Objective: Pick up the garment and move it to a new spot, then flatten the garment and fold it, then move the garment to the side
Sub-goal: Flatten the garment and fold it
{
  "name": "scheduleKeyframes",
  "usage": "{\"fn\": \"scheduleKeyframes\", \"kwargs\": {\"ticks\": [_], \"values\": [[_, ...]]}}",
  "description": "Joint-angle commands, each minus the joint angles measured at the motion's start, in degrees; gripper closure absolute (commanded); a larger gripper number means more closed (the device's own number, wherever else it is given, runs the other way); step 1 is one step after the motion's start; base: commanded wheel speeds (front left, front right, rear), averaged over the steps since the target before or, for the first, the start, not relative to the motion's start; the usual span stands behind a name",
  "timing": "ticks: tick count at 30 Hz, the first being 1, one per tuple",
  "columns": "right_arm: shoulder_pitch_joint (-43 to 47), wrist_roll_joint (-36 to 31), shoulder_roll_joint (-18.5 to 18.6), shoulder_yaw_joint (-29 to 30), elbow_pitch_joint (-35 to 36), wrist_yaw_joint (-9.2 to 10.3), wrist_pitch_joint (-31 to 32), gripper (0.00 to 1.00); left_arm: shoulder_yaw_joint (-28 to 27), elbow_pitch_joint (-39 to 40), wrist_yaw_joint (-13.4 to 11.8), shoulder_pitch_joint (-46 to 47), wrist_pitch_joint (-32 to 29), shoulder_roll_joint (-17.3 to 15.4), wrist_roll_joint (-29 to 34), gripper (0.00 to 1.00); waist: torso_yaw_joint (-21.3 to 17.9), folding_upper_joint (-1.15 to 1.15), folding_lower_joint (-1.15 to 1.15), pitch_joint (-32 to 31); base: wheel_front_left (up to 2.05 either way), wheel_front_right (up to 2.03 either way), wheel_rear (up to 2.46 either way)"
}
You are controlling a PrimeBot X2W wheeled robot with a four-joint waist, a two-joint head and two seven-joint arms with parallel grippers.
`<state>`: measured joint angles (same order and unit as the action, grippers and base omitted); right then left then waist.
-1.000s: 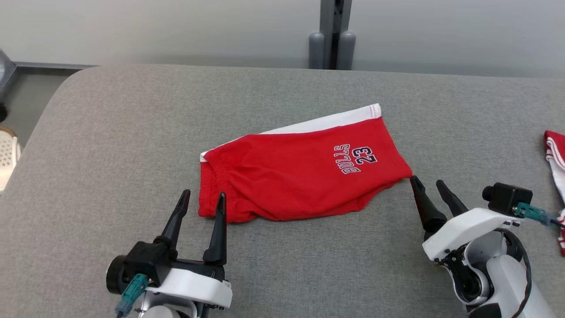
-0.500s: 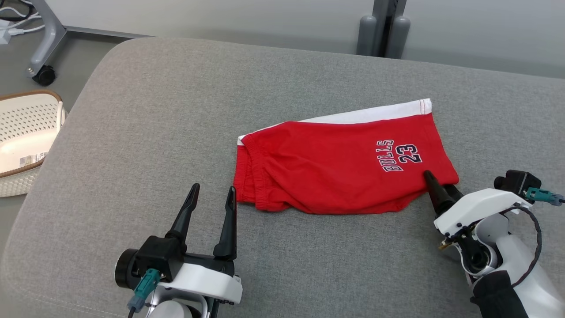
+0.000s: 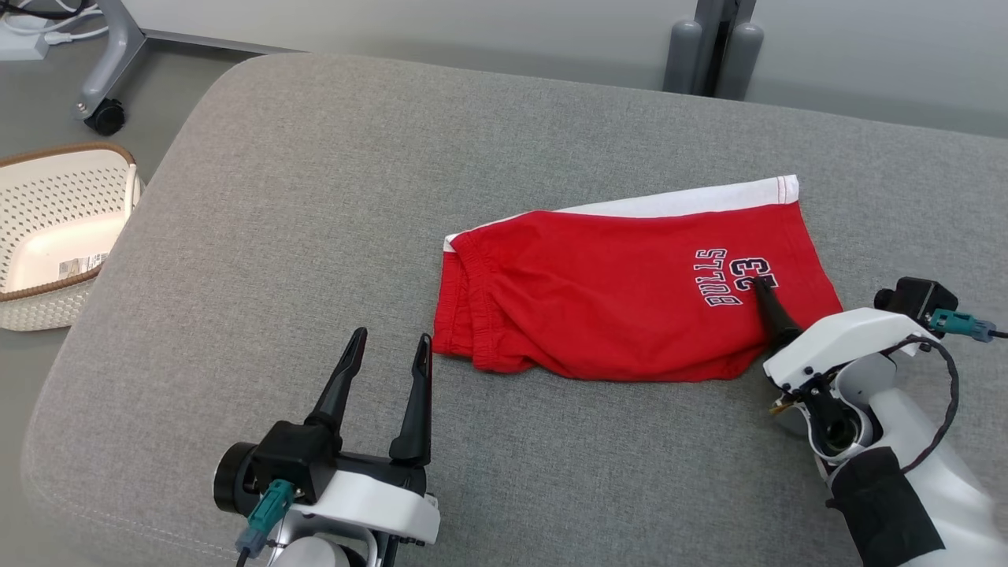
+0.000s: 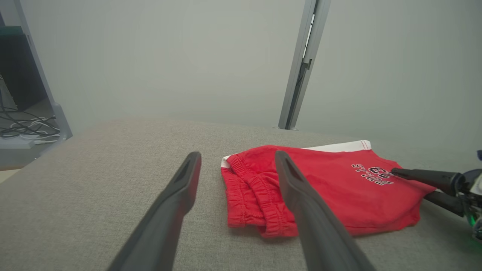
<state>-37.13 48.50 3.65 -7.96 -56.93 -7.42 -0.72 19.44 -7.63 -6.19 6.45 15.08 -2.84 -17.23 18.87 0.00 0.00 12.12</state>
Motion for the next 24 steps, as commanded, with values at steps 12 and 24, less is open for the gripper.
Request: {"fn": "scheduleKeyframes", "kwargs": {"ticks": [12, 24], "values": [[-1.08, -0.28, -0.53, -1.23, -4.75, -0.07, -6.6, 1.0, -0.72, -0.62, -0.15, 1.03, 0.09, -0.19, 0.03, 0.0, -1.31, 0.0, 0.0, -1.2, 0.0, 0.0, 0.0], [2.47, -1.14, 0.2, 0.64, -5.33, -0.08, -10.78, 1.0, -2.23, -1.42, 0.65, -1.43, 0.09, -0.18, 0.64, 0.0, -4.59, 0.0, 0.0, -5.75, 0.0, 0.0, 0.0]]}}
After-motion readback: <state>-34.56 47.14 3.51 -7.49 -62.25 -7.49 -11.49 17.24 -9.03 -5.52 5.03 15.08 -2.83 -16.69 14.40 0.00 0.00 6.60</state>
